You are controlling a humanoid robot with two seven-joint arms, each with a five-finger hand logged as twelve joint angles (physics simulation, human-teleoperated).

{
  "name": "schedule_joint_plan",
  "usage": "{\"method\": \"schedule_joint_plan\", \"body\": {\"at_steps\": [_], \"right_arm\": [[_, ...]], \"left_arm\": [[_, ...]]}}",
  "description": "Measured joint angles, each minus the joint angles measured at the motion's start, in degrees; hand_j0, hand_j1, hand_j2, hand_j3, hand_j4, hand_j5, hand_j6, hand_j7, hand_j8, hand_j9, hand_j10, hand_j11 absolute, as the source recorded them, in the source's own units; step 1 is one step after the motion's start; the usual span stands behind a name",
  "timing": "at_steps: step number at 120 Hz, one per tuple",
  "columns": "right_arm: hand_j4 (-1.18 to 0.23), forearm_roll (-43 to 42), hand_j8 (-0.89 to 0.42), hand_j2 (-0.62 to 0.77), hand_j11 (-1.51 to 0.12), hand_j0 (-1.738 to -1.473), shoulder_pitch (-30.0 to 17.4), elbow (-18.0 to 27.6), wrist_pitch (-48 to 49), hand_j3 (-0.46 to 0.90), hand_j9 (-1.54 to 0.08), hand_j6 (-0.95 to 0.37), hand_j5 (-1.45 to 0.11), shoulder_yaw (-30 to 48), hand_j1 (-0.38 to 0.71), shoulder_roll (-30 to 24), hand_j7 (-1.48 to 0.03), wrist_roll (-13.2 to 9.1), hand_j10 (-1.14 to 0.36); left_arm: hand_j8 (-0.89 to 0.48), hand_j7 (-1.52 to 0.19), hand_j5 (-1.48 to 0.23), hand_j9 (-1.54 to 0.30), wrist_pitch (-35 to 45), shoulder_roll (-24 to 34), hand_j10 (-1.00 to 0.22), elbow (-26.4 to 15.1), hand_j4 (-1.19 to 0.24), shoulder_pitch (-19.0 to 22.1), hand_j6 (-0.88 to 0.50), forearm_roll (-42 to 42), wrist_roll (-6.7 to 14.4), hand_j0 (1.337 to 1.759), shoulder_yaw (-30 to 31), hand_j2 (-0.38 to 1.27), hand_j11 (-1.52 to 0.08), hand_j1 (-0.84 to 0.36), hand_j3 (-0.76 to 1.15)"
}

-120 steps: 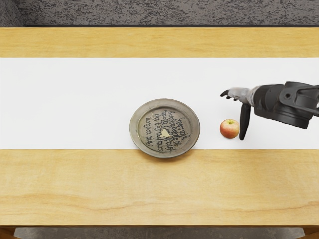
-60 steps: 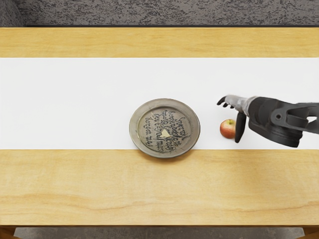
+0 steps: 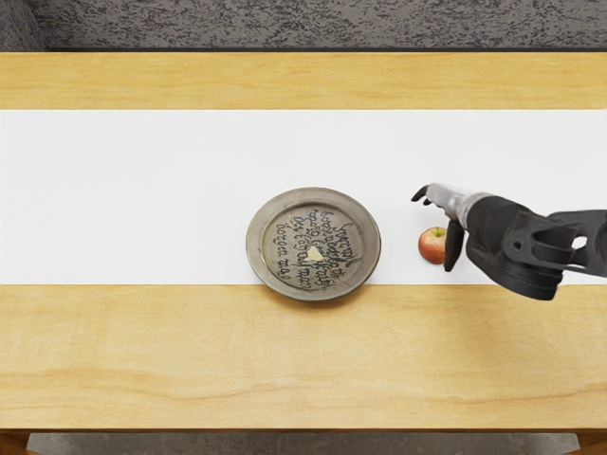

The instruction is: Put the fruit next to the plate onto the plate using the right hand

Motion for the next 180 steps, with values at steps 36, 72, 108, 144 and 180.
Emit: {"method": "schedule_joint_plan", "body": {"at_steps": [36,72,108,144,180], "right_arm": [[-0.24,-0.01,-0.24,-0.05,-0.31,-1.658,-0.88,0.03,-0.51,0.0,-0.31,-0.24,-0.31,-0.32,-0.06,0.48,-0.31,0.0,-0.24],[-0.27,-0.08,-0.27,-0.05,-0.35,-1.658,-0.52,-0.29,-0.53,0.0,-0.35,-0.27,-0.35,-1.41,-0.03,1.33,-0.35,0.0,-0.27],[-0.37,-0.07,-0.37,-0.07,-0.48,-1.658,-0.54,-0.38,-0.52,0.0,-0.48,-0.37,-0.48,-1.23,0.09,2.06,-0.48,0.0,-0.37],[-0.52,-0.07,-0.4,0.05,-0.68,-1.657,-0.89,-0.6,-0.44,0.0,-0.68,-0.49,-0.68,-1.17,0.25,1.76,-0.68,0.0,-0.51],[-0.63,0.3,-0.43,0.2,-0.84,-1.656,-0.67,-1.34,-0.3,0.0,-0.83,-0.53,-0.82,-0.98,0.23,1.36,-0.82,-0.03,-0.54]], "left_arm": [[0.0,0.0,0.0,0.0,0.0,0.0,0.0,0.0,0.0,0.0,0.0,0.0,0.0,1.658,-0.01,0.0,0.0,0.35,0.0],[0.0,0.0,0.0,0.0,0.0,0.0,0.0,0.0,0.0,0.0,0.0,0.0,0.0,1.658,0.0,0.0,0.0,0.35,0.0],[0.0,0.0,0.0,0.0,0.0,0.0,0.0,0.0,0.0,0.0,0.0,0.0,0.0,1.658,0.0,0.0,0.0,0.35,0.0],[0.0,0.0,0.0,0.0,0.06,0.0,0.0,0.0,0.0,2.12,0.0,-0.13,0.32,1.658,-0.05,0.0,0.0,0.35,0.0],[0.0,0.0,0.0,0.0,0.09,0.0,0.0,0.0,0.0,2.11,0.0,-0.17,0.43,1.658,-0.08,0.0,0.0,0.35,0.0]]}}
